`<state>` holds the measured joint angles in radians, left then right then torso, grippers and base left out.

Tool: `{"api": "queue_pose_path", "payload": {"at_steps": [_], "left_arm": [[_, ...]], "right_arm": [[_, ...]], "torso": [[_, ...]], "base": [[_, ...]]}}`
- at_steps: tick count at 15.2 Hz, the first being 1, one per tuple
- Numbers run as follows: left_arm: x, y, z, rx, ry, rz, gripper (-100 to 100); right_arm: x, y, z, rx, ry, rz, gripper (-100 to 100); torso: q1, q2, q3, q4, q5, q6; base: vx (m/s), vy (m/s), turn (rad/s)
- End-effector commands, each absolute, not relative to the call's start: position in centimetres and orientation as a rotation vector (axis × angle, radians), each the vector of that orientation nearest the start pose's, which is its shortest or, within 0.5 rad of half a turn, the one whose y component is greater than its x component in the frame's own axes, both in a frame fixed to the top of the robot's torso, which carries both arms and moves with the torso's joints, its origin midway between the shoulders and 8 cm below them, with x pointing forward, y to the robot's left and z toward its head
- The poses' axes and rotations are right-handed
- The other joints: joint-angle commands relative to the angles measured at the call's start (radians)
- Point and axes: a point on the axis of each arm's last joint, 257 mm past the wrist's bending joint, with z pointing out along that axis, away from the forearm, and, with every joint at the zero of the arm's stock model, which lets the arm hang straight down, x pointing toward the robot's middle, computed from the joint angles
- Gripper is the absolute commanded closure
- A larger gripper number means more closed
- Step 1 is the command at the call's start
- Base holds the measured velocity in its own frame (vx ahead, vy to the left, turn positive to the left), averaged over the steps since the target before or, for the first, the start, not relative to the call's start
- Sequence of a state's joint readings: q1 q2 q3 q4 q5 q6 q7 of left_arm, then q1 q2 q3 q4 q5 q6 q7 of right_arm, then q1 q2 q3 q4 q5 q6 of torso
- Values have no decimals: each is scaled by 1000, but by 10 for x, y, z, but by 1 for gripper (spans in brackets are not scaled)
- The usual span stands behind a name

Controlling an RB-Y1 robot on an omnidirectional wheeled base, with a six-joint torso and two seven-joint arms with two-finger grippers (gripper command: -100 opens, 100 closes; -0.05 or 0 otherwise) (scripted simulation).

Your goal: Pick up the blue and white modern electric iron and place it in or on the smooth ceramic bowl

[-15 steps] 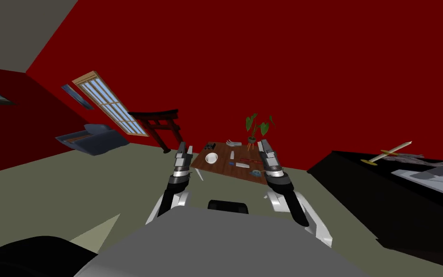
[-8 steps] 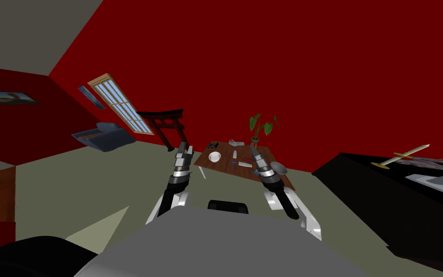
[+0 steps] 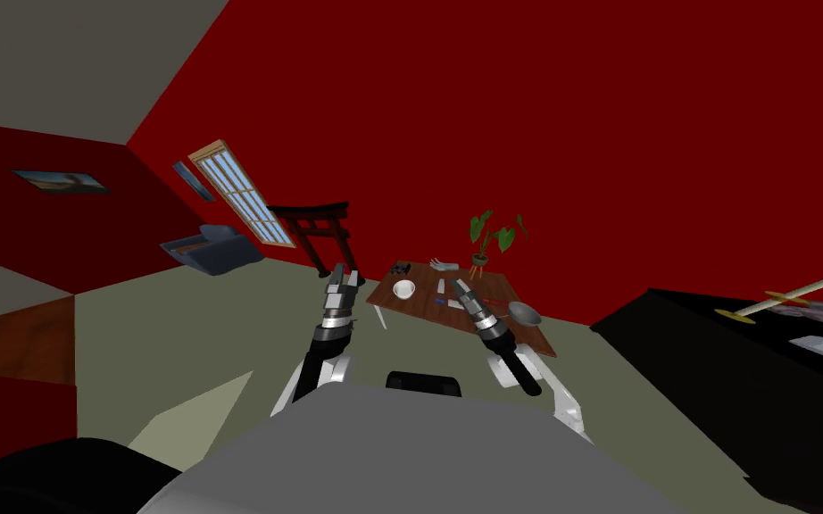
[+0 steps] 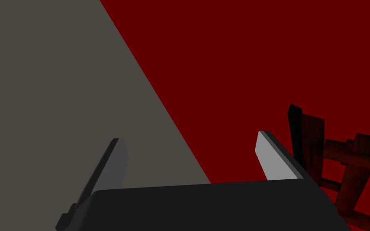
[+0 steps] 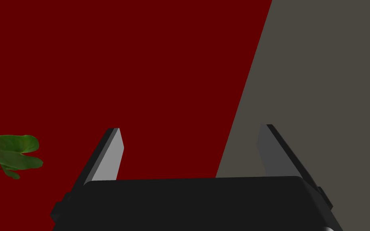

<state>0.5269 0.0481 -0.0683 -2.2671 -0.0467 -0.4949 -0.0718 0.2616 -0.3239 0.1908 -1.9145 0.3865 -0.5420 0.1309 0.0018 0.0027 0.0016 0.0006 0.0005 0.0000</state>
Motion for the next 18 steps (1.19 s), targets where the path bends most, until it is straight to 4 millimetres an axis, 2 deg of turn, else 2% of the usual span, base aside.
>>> {"api": "queue_pose_path", "payload": {"at_steps": [1,2,5,7,8,10,13,16,17,18], "left_arm": [[349,250,7,-606,729,-1259,0],[349,250,7,-606,729,-1259,0],[349,250,7,-606,729,-1259,0],[349,250,7,-606,729,-1259,0],[349,250,7,-606,729,-1259,0],[349,250,7,-606,729,-1259,0],[349,250,7,-606,729,-1259,0],[349,250,7,-606,729,-1259,0],[349,250,7,-606,729,-1259,0],[349,250,7,-606,729,-1259,0]], "right_arm": [[416,-131,-118,35,1259,1067,-100],[419,-133,-127,46,1277,1061,-100],[425,-124,-168,-54,1388,993,-100],[427,-128,-182,-43,1418,981,-100],[428,-124,-197,-106,1460,946,-100],[430,-129,-212,-92,1489,936,-100],[431,-130,-255,-210,1594,850,-100],[431,-137,-272,-195,1631,835,-100],[430,-137,-287,-265,1666,795,-100],[430,-144,-299,-253,1693,784,-100]], "torso": [[0,0,0,0,0,0],[0,0,0,0,0,0],[0,-1,0,0,0,0],[-1,0,0,0,0,0],[-1,-1,0,0,0,0],[-1,-1,-1,0,0,0],[-2,-2,-1,0,-1,0],[-3,-2,-1,0,-1,0],[-3,-2,-1,-1,-1,0],[-3,-2,-1,0,-1,0]], "base": [[-25,23,86],[-24,23,94],[-29,28,109],[-23,17,66],[-17,14,85],[-13,8,66],[-8,4,110],[-3,-4,43],[0,-5,80],[2,-7,118]]}}
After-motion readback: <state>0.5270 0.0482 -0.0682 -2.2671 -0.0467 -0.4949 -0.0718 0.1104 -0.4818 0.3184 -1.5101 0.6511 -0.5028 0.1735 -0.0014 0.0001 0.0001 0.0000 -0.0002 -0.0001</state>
